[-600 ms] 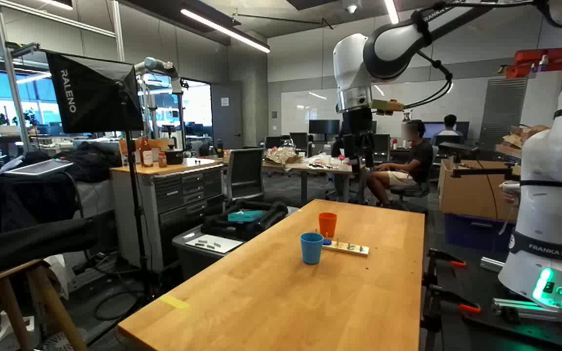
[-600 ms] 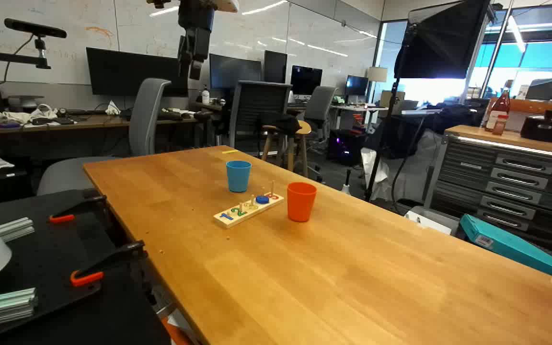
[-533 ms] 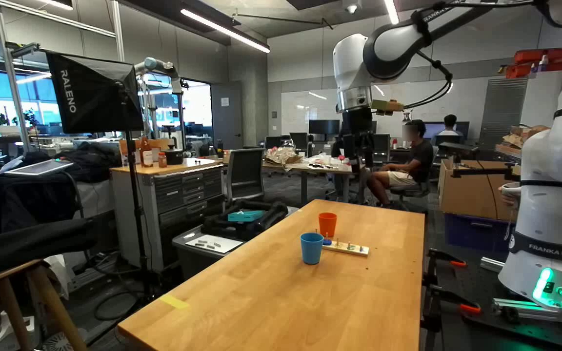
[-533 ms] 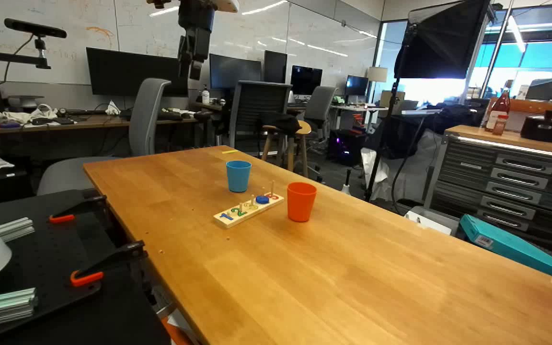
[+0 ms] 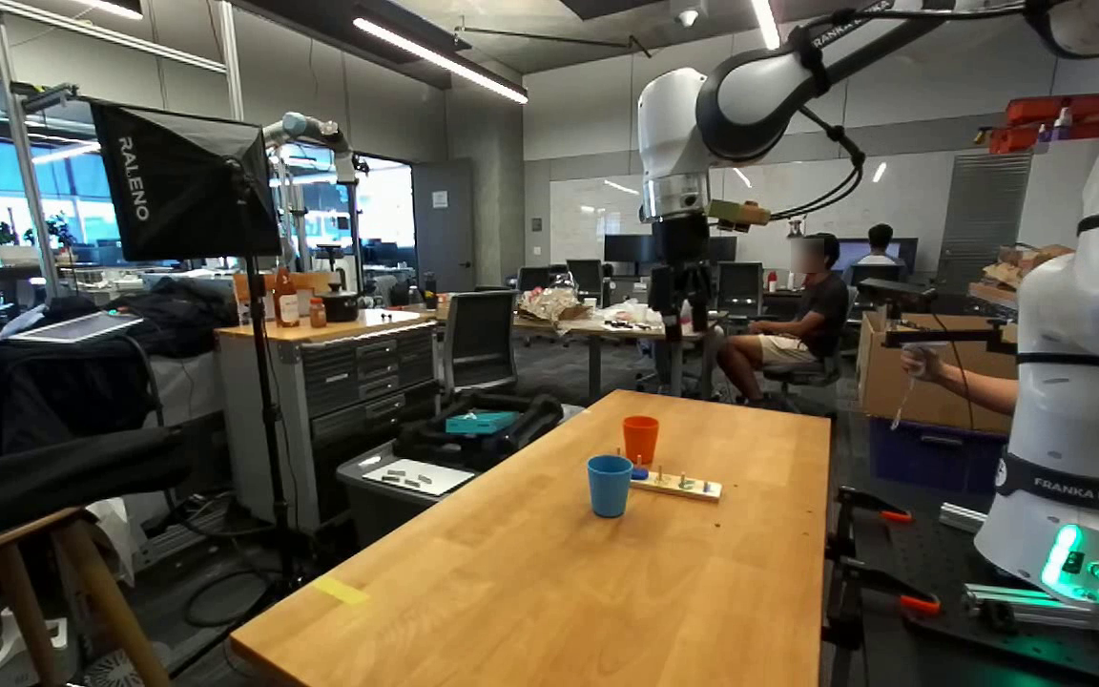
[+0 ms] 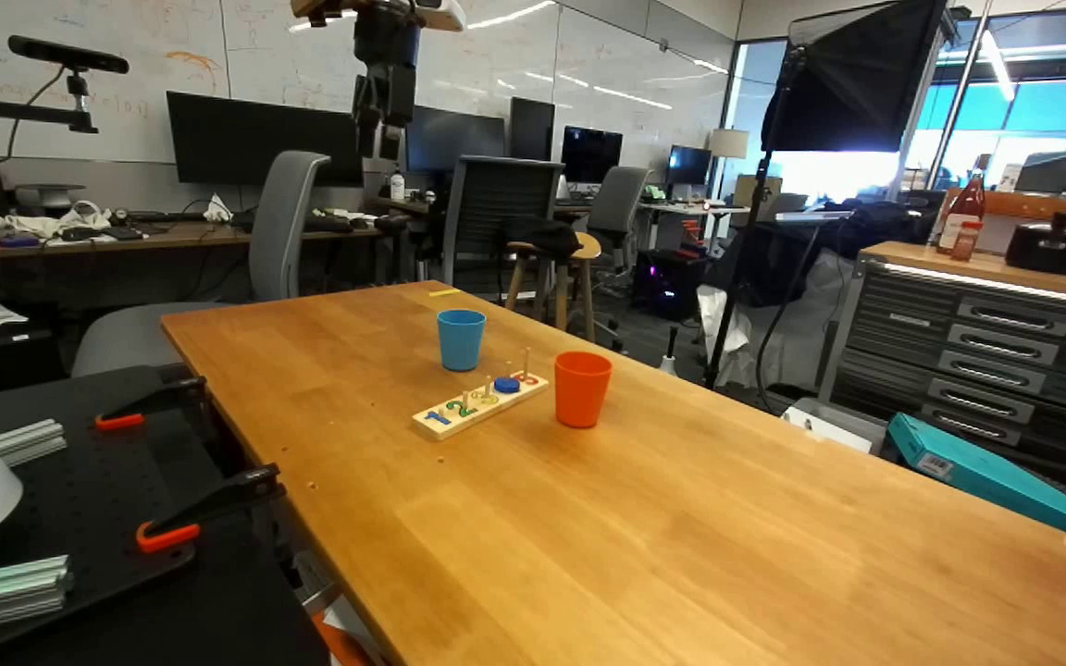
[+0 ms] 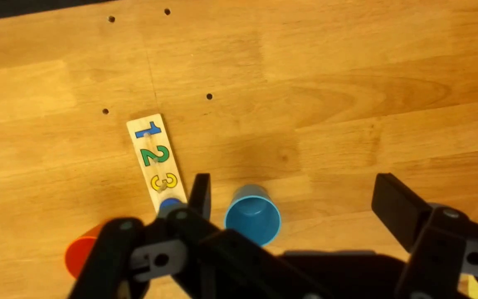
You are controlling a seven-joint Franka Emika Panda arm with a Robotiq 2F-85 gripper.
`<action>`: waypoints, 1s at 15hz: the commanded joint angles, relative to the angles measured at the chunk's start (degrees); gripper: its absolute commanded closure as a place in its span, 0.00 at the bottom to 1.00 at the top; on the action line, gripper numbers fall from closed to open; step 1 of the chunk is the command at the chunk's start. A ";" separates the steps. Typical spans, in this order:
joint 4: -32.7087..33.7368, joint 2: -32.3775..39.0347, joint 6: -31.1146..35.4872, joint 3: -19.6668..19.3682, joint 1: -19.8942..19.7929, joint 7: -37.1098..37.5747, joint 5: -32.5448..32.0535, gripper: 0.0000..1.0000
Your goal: Put the blue cup inside the orange cup
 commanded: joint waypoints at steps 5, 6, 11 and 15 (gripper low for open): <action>23.85 22.00 -3.29 -0.86 2.86 -2.20 1.40 0.00; 25.58 23.97 -3.34 -1.16 2.92 -2.46 0.87 0.00; 25.85 29.87 -1.63 -3.43 2.71 -4.48 -0.75 0.00; 23.30 31.85 0.93 -5.09 2.71 -6.18 -2.40 0.00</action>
